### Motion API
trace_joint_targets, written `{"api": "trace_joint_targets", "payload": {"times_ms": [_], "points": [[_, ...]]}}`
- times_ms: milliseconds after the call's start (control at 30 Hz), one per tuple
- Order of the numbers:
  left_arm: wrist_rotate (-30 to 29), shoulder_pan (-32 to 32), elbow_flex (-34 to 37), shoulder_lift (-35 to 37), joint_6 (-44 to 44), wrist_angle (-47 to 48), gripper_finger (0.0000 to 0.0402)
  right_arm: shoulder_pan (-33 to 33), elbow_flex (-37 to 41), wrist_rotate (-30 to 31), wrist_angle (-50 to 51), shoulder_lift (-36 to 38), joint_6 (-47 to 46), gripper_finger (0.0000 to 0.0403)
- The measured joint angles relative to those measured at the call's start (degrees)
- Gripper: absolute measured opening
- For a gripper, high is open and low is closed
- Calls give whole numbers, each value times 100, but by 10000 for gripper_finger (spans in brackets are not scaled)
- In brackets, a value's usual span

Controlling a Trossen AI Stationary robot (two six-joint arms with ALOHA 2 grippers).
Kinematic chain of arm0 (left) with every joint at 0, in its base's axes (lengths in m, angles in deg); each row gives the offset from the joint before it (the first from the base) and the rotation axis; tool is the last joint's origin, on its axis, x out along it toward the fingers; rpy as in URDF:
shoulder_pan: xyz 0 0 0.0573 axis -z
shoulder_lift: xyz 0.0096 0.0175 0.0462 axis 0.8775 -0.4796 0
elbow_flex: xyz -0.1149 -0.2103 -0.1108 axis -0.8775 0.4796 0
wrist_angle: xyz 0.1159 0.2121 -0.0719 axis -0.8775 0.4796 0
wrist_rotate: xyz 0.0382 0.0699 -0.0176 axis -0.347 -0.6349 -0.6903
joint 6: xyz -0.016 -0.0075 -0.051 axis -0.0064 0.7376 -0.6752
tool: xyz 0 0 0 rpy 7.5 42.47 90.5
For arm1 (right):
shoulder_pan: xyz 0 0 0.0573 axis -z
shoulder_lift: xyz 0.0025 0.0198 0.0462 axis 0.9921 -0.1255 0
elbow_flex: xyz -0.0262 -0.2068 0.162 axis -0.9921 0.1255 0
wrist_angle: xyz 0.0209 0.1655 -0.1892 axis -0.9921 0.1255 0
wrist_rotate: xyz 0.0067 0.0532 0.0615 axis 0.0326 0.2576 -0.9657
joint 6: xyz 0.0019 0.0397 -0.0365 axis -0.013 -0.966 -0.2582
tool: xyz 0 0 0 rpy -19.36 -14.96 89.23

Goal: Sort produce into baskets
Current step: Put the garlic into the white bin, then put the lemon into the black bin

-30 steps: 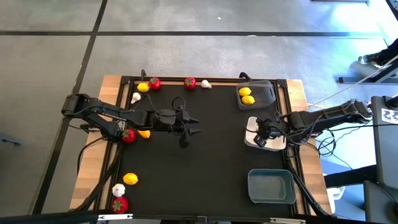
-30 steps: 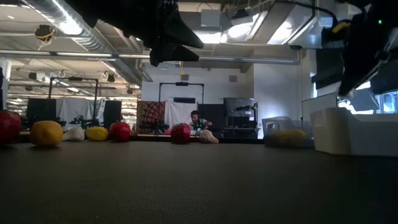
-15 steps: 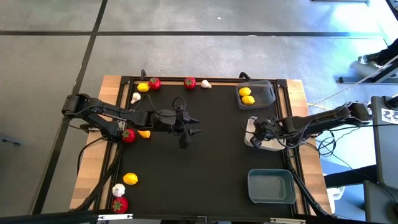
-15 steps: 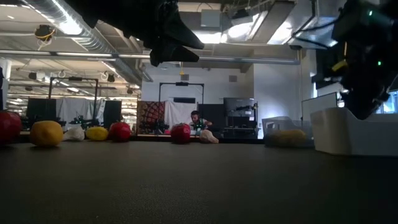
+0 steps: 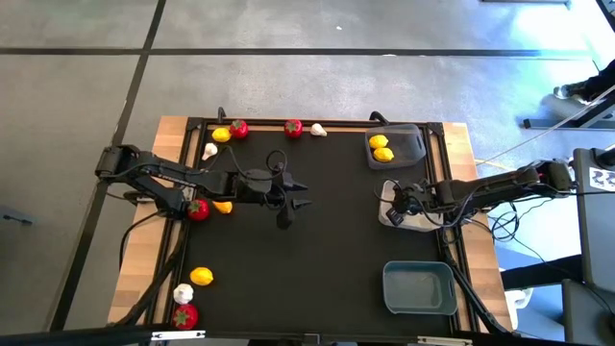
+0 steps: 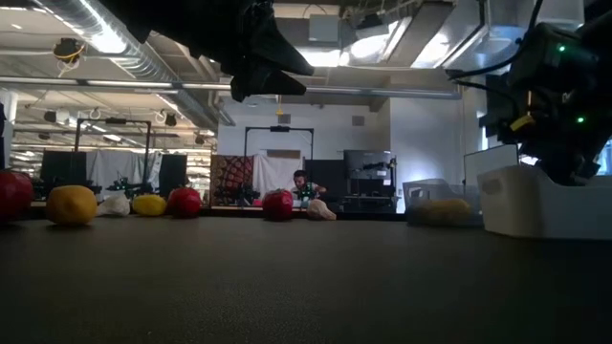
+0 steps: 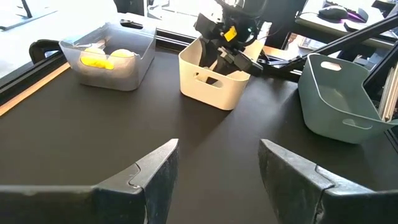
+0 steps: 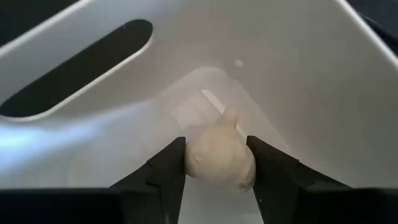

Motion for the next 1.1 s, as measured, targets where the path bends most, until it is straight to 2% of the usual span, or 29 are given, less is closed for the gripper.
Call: {"api": "trace_joint_targets", "payload": {"times_ms": [300, 500, 900, 1100], "points": [[0, 0, 0, 0, -5, 0, 214, 0, 191, 9, -87, 0, -146, 201], [0, 0, 0, 0, -24, 0, 214, 0, 104, -203, -4, 0, -109, 227], [0, 0, 0, 0, -22, -2, 214, -2, -1462, -222, 1265, 2, 464, 229], [0, 0, 0, 0, -22, -2, 214, -2, -1965, -179, 1126, 4, 812, 230]]}}
